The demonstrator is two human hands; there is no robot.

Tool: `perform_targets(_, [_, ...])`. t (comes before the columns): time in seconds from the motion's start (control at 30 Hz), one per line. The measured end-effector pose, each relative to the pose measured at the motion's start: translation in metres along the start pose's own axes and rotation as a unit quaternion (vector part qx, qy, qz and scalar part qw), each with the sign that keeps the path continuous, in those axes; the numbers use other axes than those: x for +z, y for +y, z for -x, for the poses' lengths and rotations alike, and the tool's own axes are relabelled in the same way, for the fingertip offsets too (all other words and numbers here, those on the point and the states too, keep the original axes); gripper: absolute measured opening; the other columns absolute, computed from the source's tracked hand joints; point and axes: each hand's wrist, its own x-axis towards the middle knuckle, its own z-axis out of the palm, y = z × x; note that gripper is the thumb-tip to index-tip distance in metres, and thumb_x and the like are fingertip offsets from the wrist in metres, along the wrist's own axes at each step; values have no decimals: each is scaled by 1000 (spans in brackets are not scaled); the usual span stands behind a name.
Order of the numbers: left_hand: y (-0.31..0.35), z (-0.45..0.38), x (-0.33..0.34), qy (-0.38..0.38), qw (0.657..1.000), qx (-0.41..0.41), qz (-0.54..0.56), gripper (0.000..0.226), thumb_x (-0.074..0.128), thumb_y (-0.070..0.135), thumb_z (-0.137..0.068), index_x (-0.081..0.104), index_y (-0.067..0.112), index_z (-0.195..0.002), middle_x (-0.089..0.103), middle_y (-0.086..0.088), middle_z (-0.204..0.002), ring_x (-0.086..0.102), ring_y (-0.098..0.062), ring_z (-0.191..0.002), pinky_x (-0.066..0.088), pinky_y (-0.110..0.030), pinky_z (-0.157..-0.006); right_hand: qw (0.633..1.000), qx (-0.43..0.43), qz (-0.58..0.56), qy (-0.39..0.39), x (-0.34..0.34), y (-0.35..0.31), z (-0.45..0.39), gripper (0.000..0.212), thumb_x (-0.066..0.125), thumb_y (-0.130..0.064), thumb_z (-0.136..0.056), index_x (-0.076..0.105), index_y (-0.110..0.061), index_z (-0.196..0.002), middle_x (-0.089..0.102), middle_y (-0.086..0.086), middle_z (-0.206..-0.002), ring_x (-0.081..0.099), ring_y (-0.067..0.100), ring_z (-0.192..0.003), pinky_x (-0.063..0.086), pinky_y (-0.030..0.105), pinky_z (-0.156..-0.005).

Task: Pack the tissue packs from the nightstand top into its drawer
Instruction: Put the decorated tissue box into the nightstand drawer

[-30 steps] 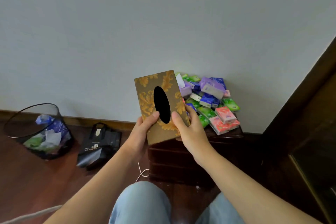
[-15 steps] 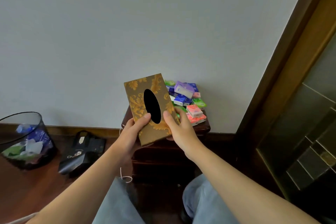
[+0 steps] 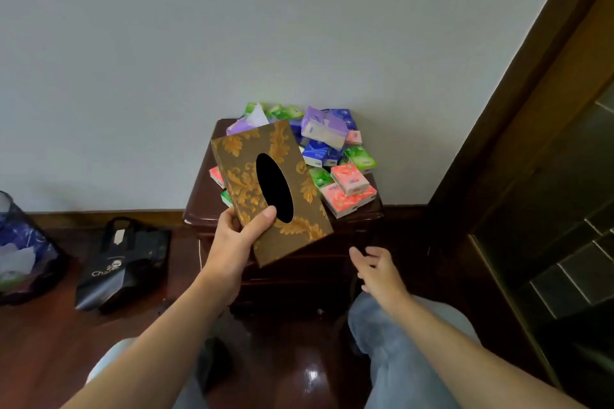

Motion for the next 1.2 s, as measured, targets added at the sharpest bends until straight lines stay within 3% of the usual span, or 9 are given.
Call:
perform_targets(0.1, [-13,-18,-2,3,1000,-2,25,102,97,60,-54,50,30,-140,72,-1,-129,74,-25,-111,59,-53,-95,998,43,52,12,-2,32,-34,82,71,-56,-91,40,-10,-152,55,9,-144,58,25,-129,51,46,-110])
perform_targets(0.3, [-29,-32,-3,-2,999,4,50,92,95,54,-64,52,29,-142,70,-5,-134,69,-31,-121,52,-60,-104,991,65,110,-33,13,56,-87,91,69,-60,-90,32,-14,-159,51,6,-150,53,25,-137,44,35,-110])
perform_targets(0.37, [-32,-33,-1,-6,999,4,53,90,93,53,-67,51,28,-143,69,-5,-135,68,-31,-122,52,-59,-104,991,59,118,-28,21,59,-97,86,70,-57,-92,35,-10,-155,57,5,-141,57,24,-128,45,34,-105])
perform_targets(0.5, [-31,-33,0,-15,999,3,46,90,92,53,-69,50,27,-143,69,-6,-135,69,-31,-121,55,-55,-100,994,63,85,11,30,68,-108,62,71,-50,-93,43,-13,-135,59,-11,-99,60,8,-90,55,50,-98])
perform_targets(0.63, [-28,-31,0,-20,999,-1,47,90,91,56,-67,51,28,-143,69,-5,-135,69,-30,-121,57,-53,-97,991,44,125,13,27,76,-115,51,69,-58,-91,38,-29,-119,58,-13,-93,55,3,-82,57,43,-84])
perform_targets(0.7, [-28,-30,0,-23,998,0,51,86,89,53,-71,50,28,-144,69,-5,-136,68,-30,-121,56,-55,-99,985,16,174,5,22,81,-119,50,64,-64,-91,40,-29,-118,60,-11,-92,59,7,-82,49,34,-70])
perform_targets(0.97, [-27,-25,0,-20,998,-1,53,81,86,49,-74,50,29,-143,69,-5,-136,69,-30,-121,55,-58,-100,969,9,241,-51,0,86,-124,78,46,-94,-70,40,-44,-130,57,-4,-117,59,20,-104,46,40,-84])
perform_targets(1.1, [-24,-23,-1,-27,998,-1,54,86,88,50,-73,49,27,-145,68,-7,-137,68,-32,-122,54,-59,-102,956,-10,283,-81,-11,87,-123,78,44,-97,-71,41,-47,-131,47,-4,-136,59,23,-118,51,49,-98])
perform_targets(1.2, [-22,-22,-2,-34,998,4,58,91,89,52,-72,47,25,-148,66,-8,-140,66,-34,-126,52,-60,-104,941,-23,323,-97,-16,89,-121,88,41,-98,-73,34,-45,-143,44,-5,-142,58,20,-119,50,46,-94])
